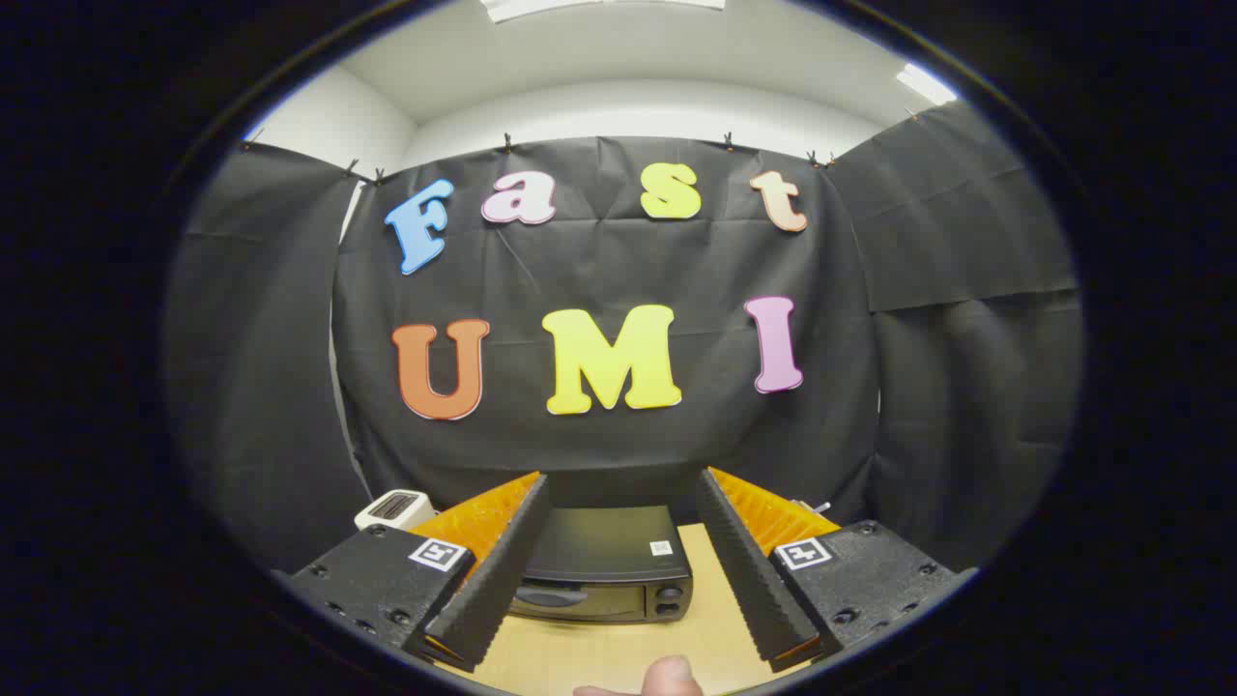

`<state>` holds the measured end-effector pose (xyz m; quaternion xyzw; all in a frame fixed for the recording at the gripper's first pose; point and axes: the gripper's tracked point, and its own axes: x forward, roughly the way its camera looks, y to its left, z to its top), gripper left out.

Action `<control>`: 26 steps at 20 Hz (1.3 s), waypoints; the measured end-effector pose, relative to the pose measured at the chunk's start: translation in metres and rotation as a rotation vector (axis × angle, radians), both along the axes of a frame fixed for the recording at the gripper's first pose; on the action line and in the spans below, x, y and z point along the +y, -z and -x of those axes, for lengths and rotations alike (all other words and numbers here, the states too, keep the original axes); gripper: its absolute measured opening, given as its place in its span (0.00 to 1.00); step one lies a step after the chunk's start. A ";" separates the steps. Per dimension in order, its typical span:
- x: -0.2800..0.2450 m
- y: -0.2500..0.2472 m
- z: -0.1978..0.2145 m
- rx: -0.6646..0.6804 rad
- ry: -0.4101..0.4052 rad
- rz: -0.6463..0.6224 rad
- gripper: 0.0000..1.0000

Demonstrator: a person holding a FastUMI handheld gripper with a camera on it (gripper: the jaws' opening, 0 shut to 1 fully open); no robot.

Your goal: Open the toaster oven, put the food inside, and close the toaster oven door.

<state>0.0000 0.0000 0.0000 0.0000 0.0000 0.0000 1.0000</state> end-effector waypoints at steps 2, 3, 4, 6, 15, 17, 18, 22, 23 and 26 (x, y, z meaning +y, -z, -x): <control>0.002 0.000 0.000 0.003 -0.002 -0.003 1.00; 0.002 0.001 0.001 0.006 -0.003 -0.004 1.00; 0.001 0.000 0.002 0.007 -0.003 -0.007 1.00; -0.003 -0.002 0.003 0.005 0.004 -0.011 1.00; -0.010 -0.003 0.001 0.023 0.034 -0.022 1.00; -0.009 -0.003 -0.001 0.026 0.029 -0.018 1.00; -0.008 -0.003 -0.002 0.029 0.026 -0.018 1.00; -0.003 -0.001 -0.006 0.035 0.011 -0.029 1.00; -0.001 0.002 -0.007 0.044 0.004 -0.032 1.00; 0.004 0.012 -0.013 0.073 -0.010 -0.042 1.00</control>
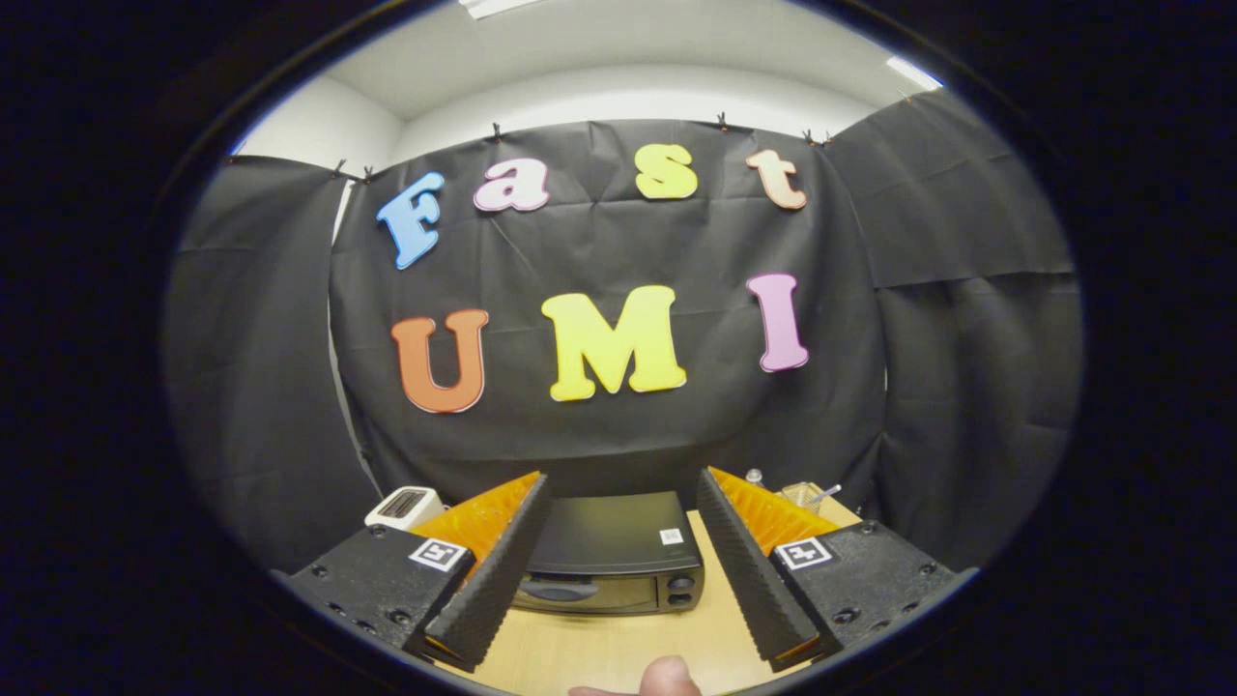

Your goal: Open the toaster oven, put the food inside, and close the toaster oven door.

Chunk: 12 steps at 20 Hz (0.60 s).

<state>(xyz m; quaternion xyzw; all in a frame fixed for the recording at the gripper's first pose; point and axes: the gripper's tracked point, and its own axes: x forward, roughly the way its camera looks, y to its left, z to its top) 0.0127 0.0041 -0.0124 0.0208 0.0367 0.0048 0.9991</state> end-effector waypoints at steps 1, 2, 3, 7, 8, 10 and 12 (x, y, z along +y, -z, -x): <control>0.002 0.005 -0.002 0.012 -0.004 -0.001 1.00; 0.005 0.009 -0.004 0.020 -0.009 -0.003 1.00; 0.008 0.014 -0.009 0.030 -0.010 -0.007 1.00; 0.026 0.044 -0.028 0.084 -0.023 -0.028 1.00; 0.031 0.054 -0.035 0.101 -0.022 -0.021 1.00; 0.039 0.082 -0.049 0.140 -0.026 -0.009 1.00; 0.046 0.114 -0.063 0.195 -0.027 0.002 1.00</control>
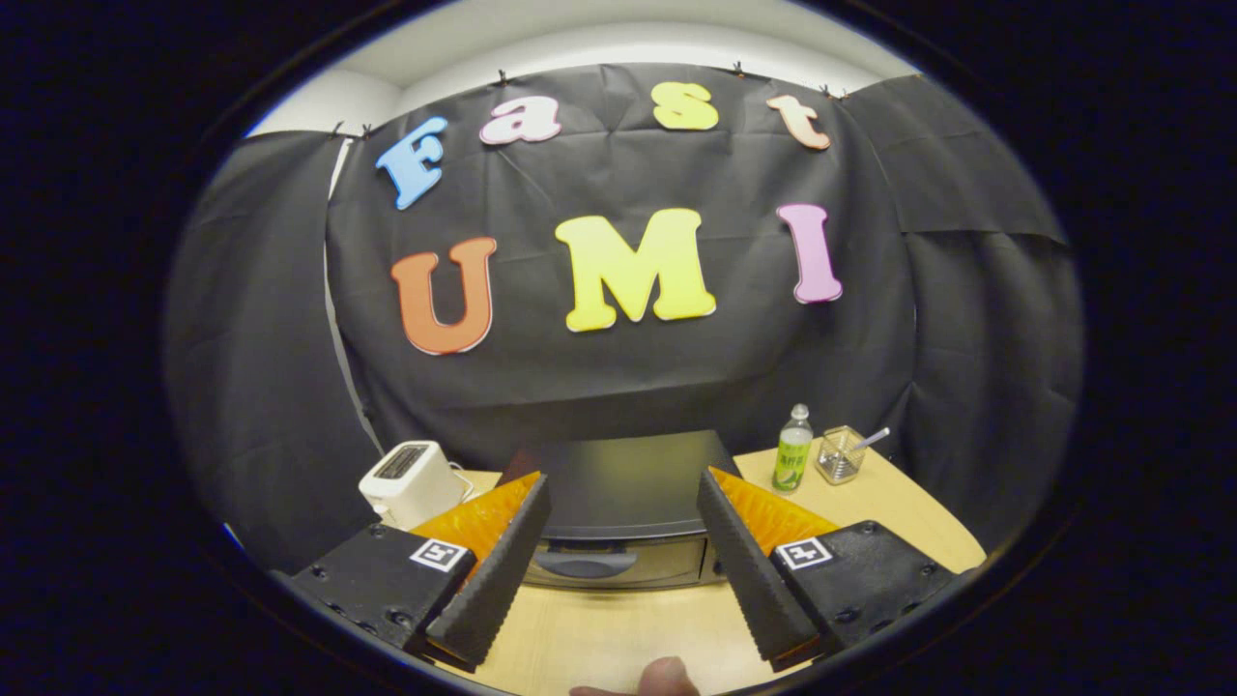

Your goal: Open the toaster oven, put the food inside, and close the toaster oven door.

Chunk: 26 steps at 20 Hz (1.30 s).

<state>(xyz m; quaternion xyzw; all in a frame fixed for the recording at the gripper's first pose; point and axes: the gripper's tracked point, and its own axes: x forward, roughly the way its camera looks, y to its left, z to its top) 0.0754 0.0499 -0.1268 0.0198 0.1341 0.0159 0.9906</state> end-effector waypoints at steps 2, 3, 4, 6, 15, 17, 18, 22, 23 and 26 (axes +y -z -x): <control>0.006 0.027 -0.014 0.033 -0.004 0.020 1.00; 0.010 0.041 -0.022 0.055 -0.013 0.032 1.00; 0.015 0.055 -0.031 0.071 -0.025 0.043 1.00; 0.018 0.081 -0.046 0.114 -0.035 0.085 1.00; 0.030 0.142 -0.073 0.241 -0.024 0.108 1.00; 0.029 0.142 -0.074 0.225 -0.006 0.130 1.00; 0.030 0.143 -0.075 0.226 -0.001 0.143 1.00; 0.032 0.150 -0.067 0.200 -0.015 0.090 1.00; 0.031 0.151 -0.060 0.199 -0.024 0.076 1.00; 0.030 0.159 -0.035 0.225 -0.034 0.097 1.00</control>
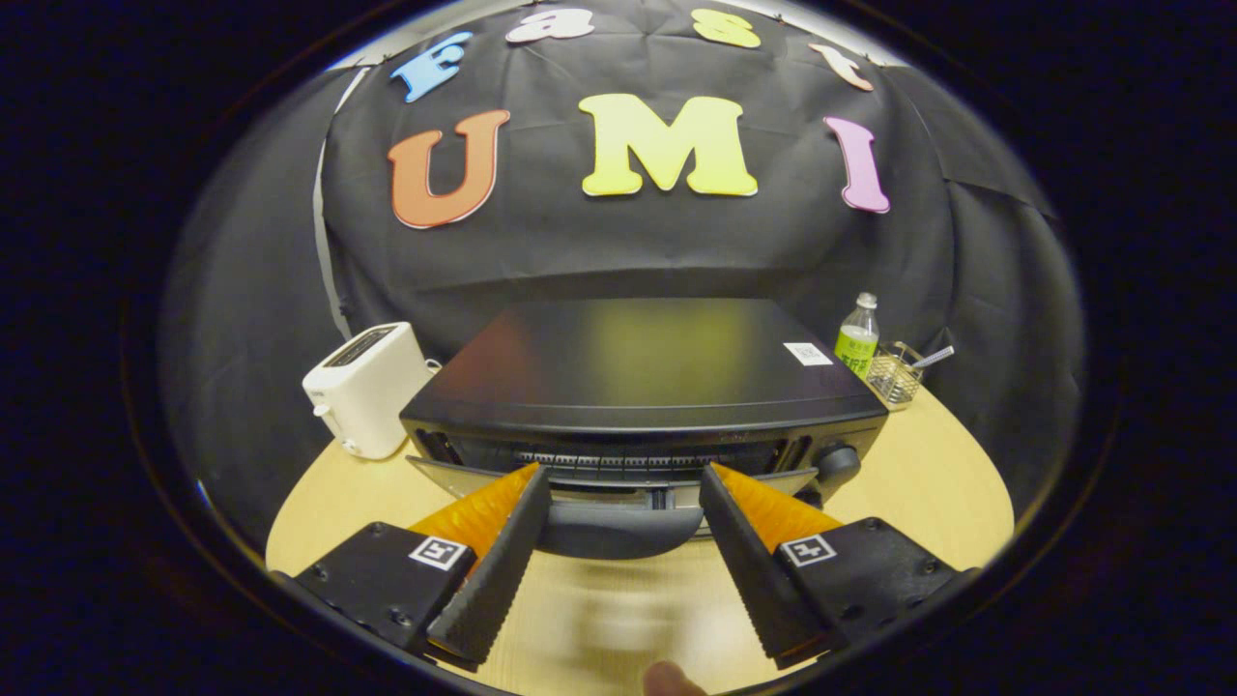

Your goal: Open the toaster oven, put the food inside, and close the toaster oven door.

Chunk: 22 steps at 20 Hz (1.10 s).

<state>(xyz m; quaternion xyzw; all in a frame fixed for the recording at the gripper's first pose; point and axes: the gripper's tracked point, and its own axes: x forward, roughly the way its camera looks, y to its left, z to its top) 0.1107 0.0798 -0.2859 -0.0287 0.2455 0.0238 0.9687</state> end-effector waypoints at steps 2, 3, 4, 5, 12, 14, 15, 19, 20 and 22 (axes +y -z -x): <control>-0.001 0.010 0.021 0.020 0.010 0.018 1.00; -0.002 0.016 0.030 0.032 0.012 0.022 1.00; -0.003 0.021 0.041 0.048 0.008 0.026 1.00; -0.003 0.029 0.050 0.067 0.001 0.030 1.00; -0.016 0.071 0.094 0.207 -0.077 0.089 1.00; -0.022 0.070 0.096 0.215 -0.072 0.085 1.00; -0.023 0.069 0.096 0.213 -0.070 0.083 1.00; -0.026 0.063 0.092 0.207 -0.072 0.081 1.00; -0.025 0.063 0.093 0.209 -0.073 0.081 1.00; -0.024 0.067 0.092 0.228 -0.077 0.080 1.00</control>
